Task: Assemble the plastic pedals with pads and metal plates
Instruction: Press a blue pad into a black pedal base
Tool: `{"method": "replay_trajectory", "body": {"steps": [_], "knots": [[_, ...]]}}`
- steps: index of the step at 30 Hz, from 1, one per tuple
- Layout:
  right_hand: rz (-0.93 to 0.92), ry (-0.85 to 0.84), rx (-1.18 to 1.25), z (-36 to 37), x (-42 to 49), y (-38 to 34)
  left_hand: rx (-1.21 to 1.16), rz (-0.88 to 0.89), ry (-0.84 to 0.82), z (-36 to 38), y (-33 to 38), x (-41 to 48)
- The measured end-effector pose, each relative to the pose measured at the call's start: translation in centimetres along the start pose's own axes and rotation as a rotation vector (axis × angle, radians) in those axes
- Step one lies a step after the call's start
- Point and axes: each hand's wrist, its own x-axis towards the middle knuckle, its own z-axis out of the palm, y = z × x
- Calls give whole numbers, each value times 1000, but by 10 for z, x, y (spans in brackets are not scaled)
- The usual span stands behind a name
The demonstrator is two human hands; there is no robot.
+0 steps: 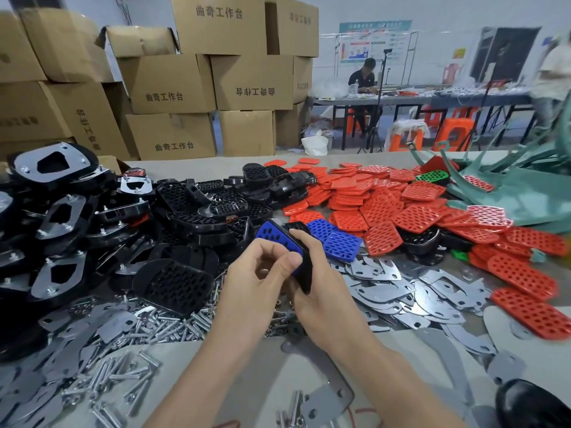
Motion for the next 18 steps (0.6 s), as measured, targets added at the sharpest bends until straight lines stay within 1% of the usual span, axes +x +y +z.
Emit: {"method": "replay_trajectory", "body": {"steps": [5,7,11,14,18], "knots": [[9,-13,-28,-1,0,-2,11,-24,-14,-1,0,0],[-1,-28,-36,-1,-1,-3,13,-42,3,-1,-1,0],[-5,-58,-62,4,-3,-7,100,-82,67,-1,-7,1],[18,-36,5,3,-1,-6,101,-96,117,0,-9,4],[30,-15,164,-1,2,-8,96,-43,123,0,-9,5]]}}
